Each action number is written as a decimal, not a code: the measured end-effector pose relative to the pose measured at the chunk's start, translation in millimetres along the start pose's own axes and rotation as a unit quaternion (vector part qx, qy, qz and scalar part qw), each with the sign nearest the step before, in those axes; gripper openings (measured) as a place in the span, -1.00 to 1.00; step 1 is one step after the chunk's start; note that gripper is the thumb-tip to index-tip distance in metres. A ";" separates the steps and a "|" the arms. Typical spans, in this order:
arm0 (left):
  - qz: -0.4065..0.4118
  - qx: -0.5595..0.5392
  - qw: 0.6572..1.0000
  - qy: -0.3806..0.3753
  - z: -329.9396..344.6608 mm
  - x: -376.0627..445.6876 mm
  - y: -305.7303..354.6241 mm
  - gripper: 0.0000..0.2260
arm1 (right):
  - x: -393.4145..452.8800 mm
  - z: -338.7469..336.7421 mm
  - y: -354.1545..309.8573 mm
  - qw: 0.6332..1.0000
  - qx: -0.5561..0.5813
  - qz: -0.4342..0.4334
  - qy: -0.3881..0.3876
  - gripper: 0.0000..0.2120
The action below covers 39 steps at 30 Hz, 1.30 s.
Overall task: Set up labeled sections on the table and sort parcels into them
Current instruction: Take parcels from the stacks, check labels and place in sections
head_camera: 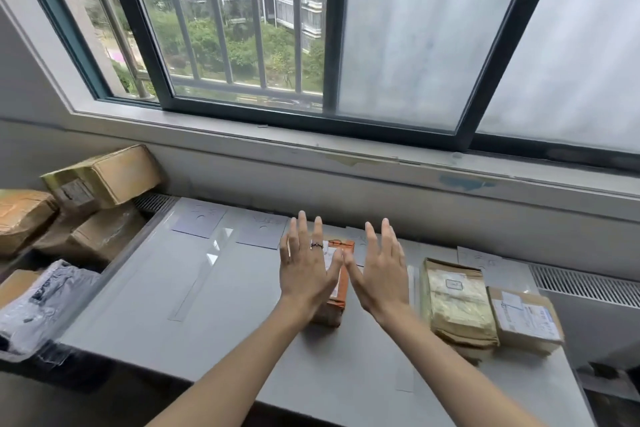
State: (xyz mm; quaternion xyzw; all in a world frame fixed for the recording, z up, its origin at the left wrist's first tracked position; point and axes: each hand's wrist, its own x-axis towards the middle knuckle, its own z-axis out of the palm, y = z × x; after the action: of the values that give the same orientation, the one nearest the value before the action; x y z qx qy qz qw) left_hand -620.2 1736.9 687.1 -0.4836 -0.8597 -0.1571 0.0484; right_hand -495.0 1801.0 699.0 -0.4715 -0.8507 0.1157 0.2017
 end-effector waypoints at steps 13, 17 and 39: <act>-0.019 0.022 0.999 -0.016 -27.1 32.5 -59.5 -0.25 | 43.3 31.7 -60.1 0.999 0.012 -0.030 -0.014 -0.26; -0.041 0.011 0.999 -0.021 -27.8 38.8 -82.2 -0.25 | 54.8 42.2 -80.5 0.999 0.007 -0.046 -0.026 -0.24; -0.014 -0.034 0.998 -0.057 -56.1 74.3 -348.0 -0.22 | 60.3 166.2 -319.6 0.999 0.006 0.007 -0.053 -0.33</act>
State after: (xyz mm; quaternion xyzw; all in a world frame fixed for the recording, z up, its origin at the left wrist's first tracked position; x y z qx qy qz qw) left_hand -957.9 1611.7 680.0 -0.4812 -0.8618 -0.1591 -0.0195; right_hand -840.2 1682.2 688.6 -0.4691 -0.8562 0.1473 0.1586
